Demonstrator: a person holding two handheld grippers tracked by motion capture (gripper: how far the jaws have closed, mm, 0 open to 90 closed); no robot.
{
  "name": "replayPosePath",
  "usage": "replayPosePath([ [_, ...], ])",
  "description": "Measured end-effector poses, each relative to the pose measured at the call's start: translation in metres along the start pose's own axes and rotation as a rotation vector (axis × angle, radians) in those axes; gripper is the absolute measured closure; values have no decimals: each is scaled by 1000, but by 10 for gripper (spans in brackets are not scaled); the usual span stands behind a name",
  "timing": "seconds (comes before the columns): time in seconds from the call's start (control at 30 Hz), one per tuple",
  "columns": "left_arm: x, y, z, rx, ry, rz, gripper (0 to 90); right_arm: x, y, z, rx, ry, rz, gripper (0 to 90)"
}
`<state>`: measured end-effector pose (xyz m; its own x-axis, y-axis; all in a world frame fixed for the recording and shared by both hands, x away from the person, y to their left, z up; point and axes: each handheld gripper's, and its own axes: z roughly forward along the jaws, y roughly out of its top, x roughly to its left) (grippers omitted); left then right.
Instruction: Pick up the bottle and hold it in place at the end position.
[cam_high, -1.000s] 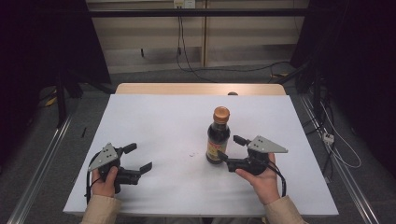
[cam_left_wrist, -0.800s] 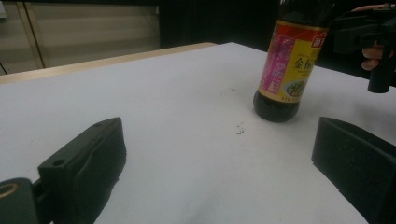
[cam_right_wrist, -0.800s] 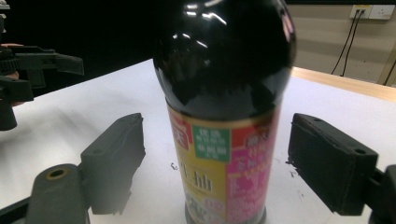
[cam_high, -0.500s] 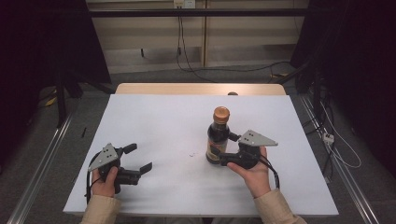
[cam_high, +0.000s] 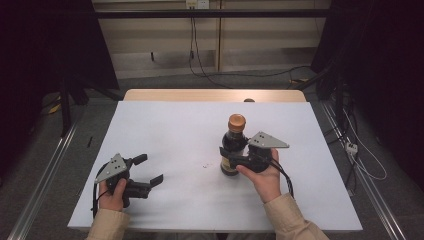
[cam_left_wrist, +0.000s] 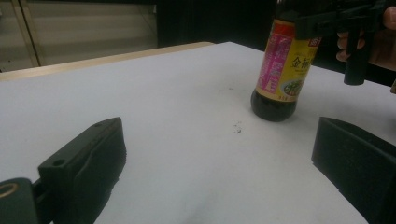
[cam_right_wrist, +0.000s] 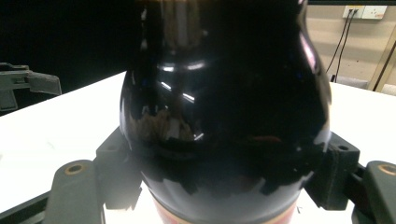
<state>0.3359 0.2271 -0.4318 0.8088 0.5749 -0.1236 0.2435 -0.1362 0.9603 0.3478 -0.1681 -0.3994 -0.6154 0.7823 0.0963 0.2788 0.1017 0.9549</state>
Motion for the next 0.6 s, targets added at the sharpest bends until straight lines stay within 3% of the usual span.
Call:
replayPosePath([
  [0.03,0,0,0,0,0,0,28,0,0,1,-3,-2,-18,275],
  [0.47,1,0,1,-8,-11,-8,28,-1,8,13,-8,2,-47,282],
  [0.6,1,0,1,-9,-13,-8,28,-4,15,20,-32,0,-36,283],
])
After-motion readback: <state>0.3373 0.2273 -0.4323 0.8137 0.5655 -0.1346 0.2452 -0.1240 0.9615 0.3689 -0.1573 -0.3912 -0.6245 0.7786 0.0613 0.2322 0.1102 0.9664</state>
